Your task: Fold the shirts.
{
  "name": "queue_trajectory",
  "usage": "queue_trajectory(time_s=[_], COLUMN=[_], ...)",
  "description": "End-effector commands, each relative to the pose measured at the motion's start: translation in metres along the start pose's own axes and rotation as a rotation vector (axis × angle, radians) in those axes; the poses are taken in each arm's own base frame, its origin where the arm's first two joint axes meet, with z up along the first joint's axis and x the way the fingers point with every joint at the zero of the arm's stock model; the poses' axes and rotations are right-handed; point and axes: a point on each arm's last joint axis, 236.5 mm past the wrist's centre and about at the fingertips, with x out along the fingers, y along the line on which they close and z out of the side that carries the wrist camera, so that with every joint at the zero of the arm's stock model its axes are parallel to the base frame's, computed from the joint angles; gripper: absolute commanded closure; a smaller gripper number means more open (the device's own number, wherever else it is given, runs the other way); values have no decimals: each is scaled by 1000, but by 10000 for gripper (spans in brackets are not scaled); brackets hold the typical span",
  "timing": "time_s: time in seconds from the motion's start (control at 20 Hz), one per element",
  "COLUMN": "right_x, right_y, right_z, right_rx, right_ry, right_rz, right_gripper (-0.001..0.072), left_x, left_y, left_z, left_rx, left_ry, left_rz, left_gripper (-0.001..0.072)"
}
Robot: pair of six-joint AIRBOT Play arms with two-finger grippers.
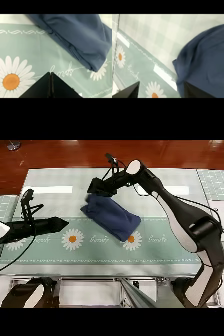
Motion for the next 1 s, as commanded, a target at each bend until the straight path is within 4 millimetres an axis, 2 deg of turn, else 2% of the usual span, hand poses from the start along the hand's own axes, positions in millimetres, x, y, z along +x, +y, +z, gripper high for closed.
queue_trajectory(time_s=[0.0, 0.1, 0.2, 0.25, 0.35, 0.4, 0.45, 0.55, 0.65, 0.75, 0.85, 0.95], right_x=[-30, -99, -180, -221, -289, -309, -318, -316, -293, -260, -226, -196], right_y=[-6, -14, -28, -45, -78, -88, -94, -118, -150, -170, -176, -172], right_z=[-2, -5, -18, -24, -34, -39, -50, -85, -135, -178, -204, -218], right_rx=[-4, -4, -68, -86, -79, -52, -23, 83, 248, 448, 620, 659], right_ry=[83, 135, 166, 151, 56, -18, -97, -252, -387, -484, -514, -465], right_rz=[22, 13, -87, -217, -478, -538, -553, -570, -562, -458, -315, -251], right_gripper=[77, 77, 77, 77, 77, 77, 77, 77, 77, 77, 77, 78], left_x=[2, 1, 0, 0, 1, 1, 1, 2, 2, 3, 3, 3], left_y=[8, 11, 12, 12, 12, 12, 12, 11, 10, 11, 11, 11], left_z=[10, 15, 16, 16, 13, 13, 12, 11, 11, 11, 12, 12], left_rx=[-13, -18, -21, -21, -22, -22, -22, -21, -19, -19, -19, -19], left_ry=[-62, -81, -84, -84, -76, -73, -70, -67, -65, -67, -68, -68], left_rz=[21, 29, 31, 31, 29, 28, 28, 27, 25, 26, 26, 26], left_gripper=[675, 675, 676, 676, 675, 675, 675, 675, 675, 675, 675, 676])
